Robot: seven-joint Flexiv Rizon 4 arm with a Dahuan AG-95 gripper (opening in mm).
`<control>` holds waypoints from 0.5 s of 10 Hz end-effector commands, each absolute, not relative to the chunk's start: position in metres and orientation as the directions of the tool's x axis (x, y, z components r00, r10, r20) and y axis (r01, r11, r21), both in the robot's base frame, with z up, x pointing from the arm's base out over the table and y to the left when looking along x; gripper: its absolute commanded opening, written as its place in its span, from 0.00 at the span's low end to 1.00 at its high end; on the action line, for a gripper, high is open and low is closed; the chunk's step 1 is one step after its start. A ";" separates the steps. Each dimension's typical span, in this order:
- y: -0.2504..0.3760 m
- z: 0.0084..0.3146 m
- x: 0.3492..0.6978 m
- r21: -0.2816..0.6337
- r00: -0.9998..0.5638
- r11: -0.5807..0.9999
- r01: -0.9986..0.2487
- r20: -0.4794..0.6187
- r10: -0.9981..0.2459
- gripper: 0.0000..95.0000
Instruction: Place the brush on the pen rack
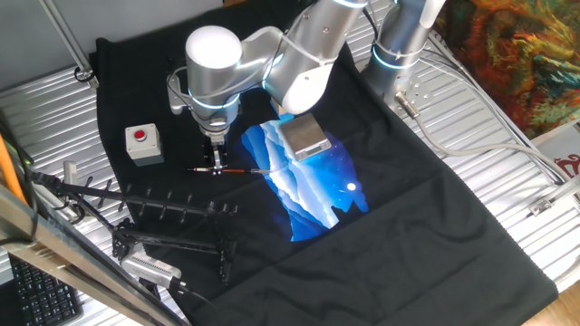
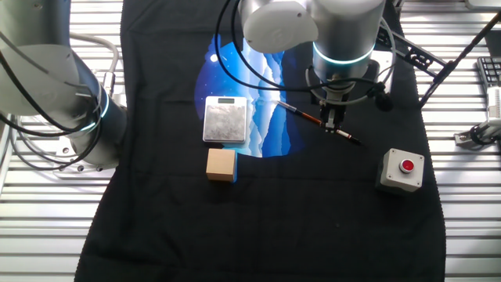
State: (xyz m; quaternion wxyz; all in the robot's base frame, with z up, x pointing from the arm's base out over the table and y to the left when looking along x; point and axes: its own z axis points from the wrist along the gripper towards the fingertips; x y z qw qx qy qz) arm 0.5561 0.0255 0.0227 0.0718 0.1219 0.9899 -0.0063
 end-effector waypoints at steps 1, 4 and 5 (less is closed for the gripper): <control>0.025 0.022 0.556 -0.001 -0.970 0.978 0.210 -0.125 0.208 0.20; 0.025 0.022 0.556 0.010 -0.971 0.977 0.215 -0.102 0.215 0.20; 0.025 0.022 0.556 -0.005 -0.967 0.971 0.239 -0.096 0.237 0.20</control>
